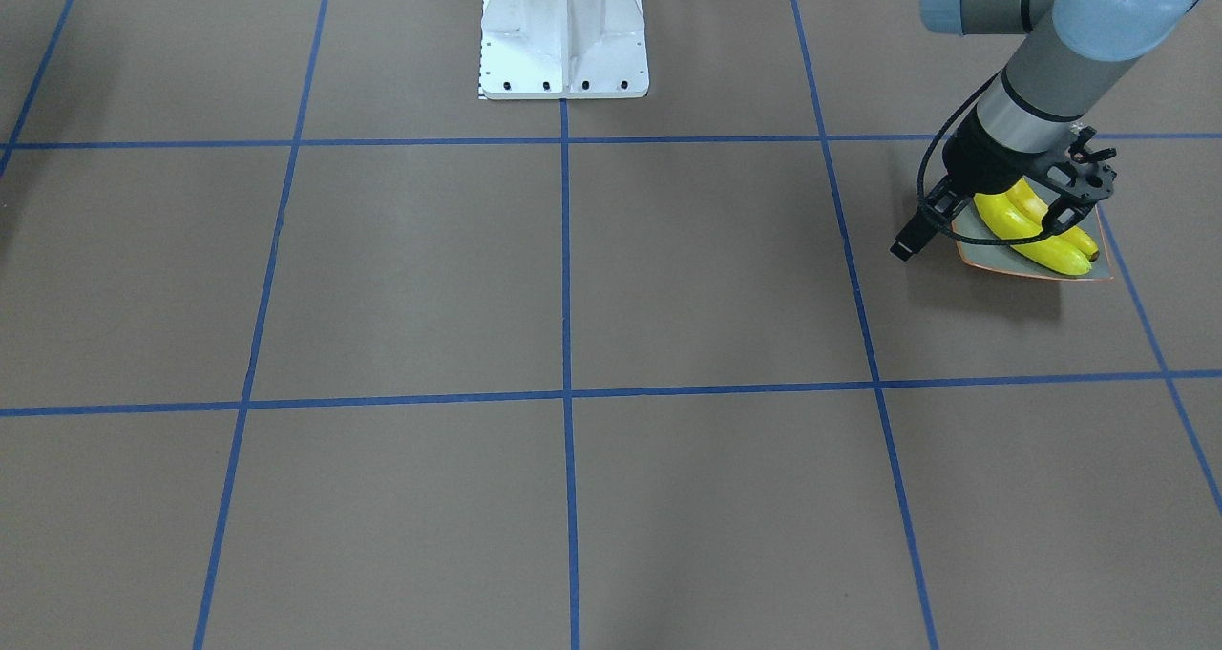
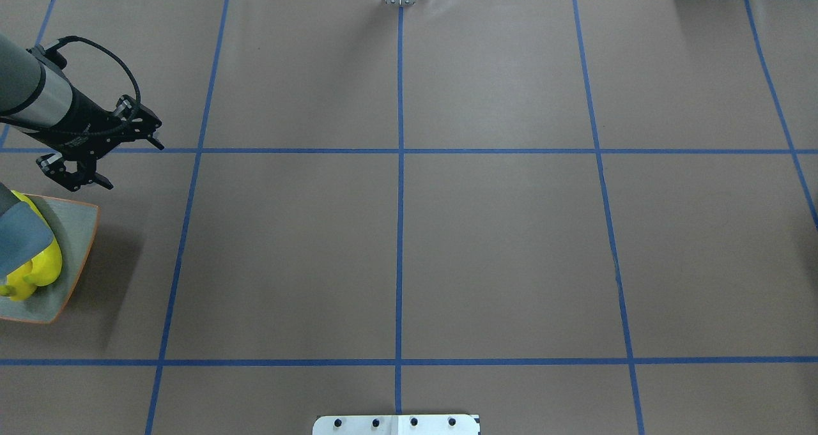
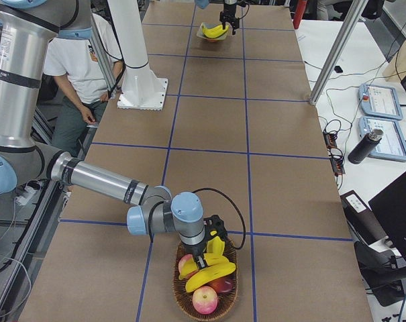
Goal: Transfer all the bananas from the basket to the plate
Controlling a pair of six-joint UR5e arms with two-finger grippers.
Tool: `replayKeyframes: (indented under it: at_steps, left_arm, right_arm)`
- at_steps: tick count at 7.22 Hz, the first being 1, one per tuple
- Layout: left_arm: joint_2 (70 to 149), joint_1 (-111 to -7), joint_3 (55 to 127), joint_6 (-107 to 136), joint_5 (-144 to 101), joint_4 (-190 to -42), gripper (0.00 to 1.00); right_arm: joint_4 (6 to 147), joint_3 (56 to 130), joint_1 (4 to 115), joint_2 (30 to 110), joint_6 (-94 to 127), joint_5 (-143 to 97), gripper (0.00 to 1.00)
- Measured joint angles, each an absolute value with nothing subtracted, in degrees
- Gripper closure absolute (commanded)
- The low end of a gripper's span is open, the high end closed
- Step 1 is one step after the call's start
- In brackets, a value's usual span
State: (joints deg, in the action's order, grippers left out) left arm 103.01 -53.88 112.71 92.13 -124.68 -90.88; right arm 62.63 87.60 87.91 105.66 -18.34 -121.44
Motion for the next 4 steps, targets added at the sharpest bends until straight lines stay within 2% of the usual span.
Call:
replayKeyframes:
  at_steps: [2,4]
  left_arm:
    - [103.9,-53.8,113.3,92.5,-124.7,-91.1,0.0]
    - [108.7,-53.7,111.9,92.7,-124.8,-91.4,0.01]
  right_arm:
    - [70.6,93.7,90.7,103.5,-18.7,-123.3,1.0]
    - [86.5,102.1,92.0,97.2,-16.2,-129.7,1.0]
